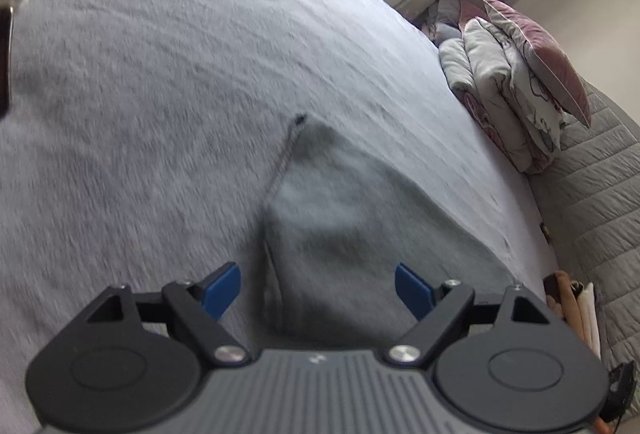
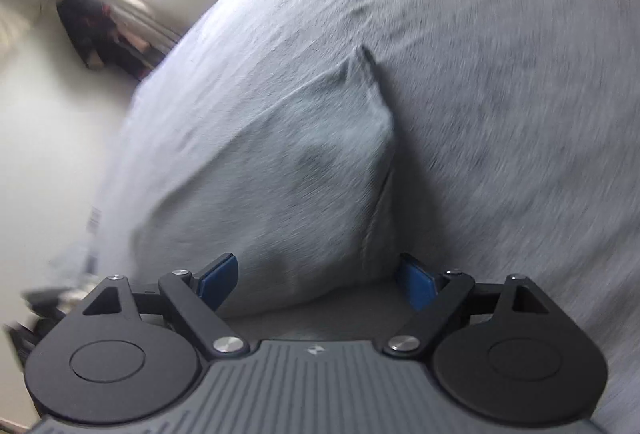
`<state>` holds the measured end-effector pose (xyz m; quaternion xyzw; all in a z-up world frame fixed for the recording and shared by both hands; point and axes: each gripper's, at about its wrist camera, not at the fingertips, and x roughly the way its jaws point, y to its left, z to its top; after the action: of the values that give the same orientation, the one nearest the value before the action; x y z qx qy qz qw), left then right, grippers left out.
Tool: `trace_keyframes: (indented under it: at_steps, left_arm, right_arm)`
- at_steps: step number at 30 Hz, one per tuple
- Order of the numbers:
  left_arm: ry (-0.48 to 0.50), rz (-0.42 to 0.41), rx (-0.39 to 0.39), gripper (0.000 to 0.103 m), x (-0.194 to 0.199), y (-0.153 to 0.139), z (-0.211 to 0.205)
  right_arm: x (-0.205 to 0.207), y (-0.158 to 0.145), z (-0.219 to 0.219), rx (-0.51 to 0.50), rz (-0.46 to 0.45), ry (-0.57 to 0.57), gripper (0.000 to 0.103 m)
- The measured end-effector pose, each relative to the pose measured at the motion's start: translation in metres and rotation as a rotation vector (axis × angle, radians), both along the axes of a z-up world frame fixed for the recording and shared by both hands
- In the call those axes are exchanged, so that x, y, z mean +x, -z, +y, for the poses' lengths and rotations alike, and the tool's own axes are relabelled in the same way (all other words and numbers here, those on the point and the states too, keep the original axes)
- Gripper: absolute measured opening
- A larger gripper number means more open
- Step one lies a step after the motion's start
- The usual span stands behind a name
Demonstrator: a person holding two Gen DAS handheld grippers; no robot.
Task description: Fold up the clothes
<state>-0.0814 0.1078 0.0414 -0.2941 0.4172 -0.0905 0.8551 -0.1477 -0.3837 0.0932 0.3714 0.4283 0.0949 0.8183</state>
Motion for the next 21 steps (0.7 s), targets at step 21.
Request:
trace_keyframes:
  at_steps: [21]
  left_arm:
    - [-0.042, -0.054, -0.014, 0.095, -0.009, 0.028, -0.043]
  right_arm:
    - [-0.007, 0.013, 0.028, 0.093, -0.061, 0.105, 0.090]
